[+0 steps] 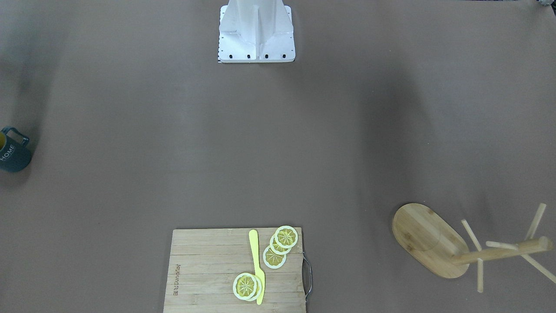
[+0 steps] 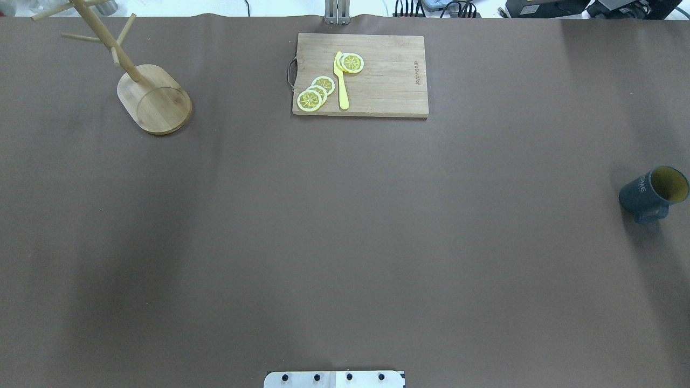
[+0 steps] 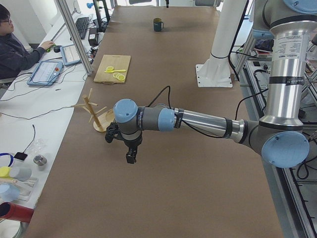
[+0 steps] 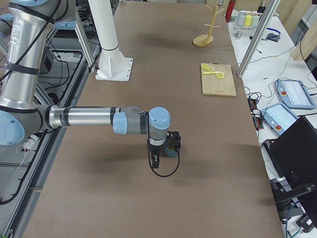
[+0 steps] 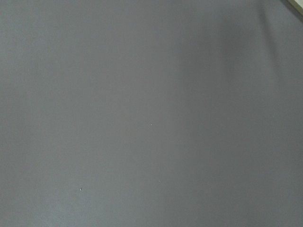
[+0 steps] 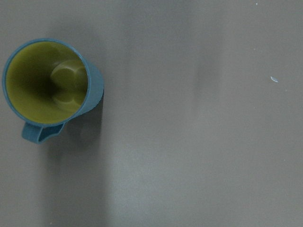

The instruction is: Hang cup on storage rack

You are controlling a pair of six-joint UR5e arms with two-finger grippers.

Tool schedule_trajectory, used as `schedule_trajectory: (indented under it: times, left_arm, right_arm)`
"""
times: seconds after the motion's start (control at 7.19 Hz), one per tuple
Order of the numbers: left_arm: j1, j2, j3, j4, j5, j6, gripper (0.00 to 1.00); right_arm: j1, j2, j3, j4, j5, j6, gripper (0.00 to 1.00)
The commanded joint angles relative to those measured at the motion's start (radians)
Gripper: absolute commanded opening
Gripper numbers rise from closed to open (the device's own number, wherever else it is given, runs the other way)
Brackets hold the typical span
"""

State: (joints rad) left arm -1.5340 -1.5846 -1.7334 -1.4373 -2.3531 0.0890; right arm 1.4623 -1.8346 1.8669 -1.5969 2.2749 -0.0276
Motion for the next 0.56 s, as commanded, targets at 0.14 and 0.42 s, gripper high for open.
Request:
schedule_trajectory:
  times: [0.14, 0.42]
  left_arm:
    - [0.000, 0.002, -0.003, -0.018, 0.000, 0.031, 0.99]
    - [0.000, 0.002, -0.005, -0.020, 0.000, 0.031, 0.99]
  right_arm:
    - [0.000, 0.000, 0.000, 0.002, 0.000, 0.000, 1.00]
    - [0.001, 0.009, 0.035, 0.003, 0.000, 0.002, 1.00]
